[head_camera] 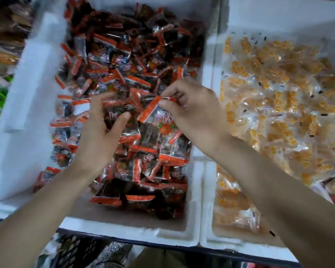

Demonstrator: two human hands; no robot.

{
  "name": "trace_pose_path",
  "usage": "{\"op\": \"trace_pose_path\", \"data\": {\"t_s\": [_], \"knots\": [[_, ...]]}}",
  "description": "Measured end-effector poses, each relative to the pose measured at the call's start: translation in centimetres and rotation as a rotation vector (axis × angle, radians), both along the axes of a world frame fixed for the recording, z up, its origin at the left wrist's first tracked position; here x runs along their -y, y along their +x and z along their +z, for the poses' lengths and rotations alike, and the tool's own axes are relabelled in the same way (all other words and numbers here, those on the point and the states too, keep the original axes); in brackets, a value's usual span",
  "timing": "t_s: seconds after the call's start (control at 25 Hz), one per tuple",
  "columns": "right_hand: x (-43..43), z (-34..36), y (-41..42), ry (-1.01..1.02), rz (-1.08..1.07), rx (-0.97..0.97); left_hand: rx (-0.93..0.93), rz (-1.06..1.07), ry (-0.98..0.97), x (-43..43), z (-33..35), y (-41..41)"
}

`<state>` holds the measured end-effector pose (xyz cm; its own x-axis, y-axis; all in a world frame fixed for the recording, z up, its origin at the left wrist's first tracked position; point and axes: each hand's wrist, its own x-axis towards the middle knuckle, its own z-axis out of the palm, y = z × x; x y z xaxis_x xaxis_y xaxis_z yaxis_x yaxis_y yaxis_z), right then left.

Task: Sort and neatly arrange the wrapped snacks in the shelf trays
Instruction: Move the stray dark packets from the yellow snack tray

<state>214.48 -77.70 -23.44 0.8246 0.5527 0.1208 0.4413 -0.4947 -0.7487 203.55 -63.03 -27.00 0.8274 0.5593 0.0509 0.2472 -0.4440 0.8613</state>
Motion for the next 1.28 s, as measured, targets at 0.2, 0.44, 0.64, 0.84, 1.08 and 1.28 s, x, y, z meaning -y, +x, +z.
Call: {"op": "trace_pose_path", "data": {"t_s": [0.2,0.44,0.64,0.84,1.08,1.28], "knots": [[-4.8,-1.5,1.3,-0.011,-0.012,0.12,-0.178,0.033,0.159,-3.4,-0.8,0.1],[-1.8,-5.7,-0.6,-0.337,0.318,0.332,-0.21,-0.137,0.51,-1.5,-1.9,-1.7],[6.7,-5.2,-2.3,-0.288,0.122,0.574,-0.043,-0.413,0.628,4.7,-1.5,-1.6],[19.6,-5.3,-4.5,-0.48,-0.013,0.36,0.052,-0.745,0.623,13.2,-2.1,0.5],[29.3,-7.1,-6.7,-0.764,0.007,0.265,0.038,-1.1,0.659,20.6,-3.8,3.1],[32.0,-7.9,-5.6,-0.799,-0.063,0.293,-0.089,-1.297,0.662,23.5,-6.1,4.6]]}}
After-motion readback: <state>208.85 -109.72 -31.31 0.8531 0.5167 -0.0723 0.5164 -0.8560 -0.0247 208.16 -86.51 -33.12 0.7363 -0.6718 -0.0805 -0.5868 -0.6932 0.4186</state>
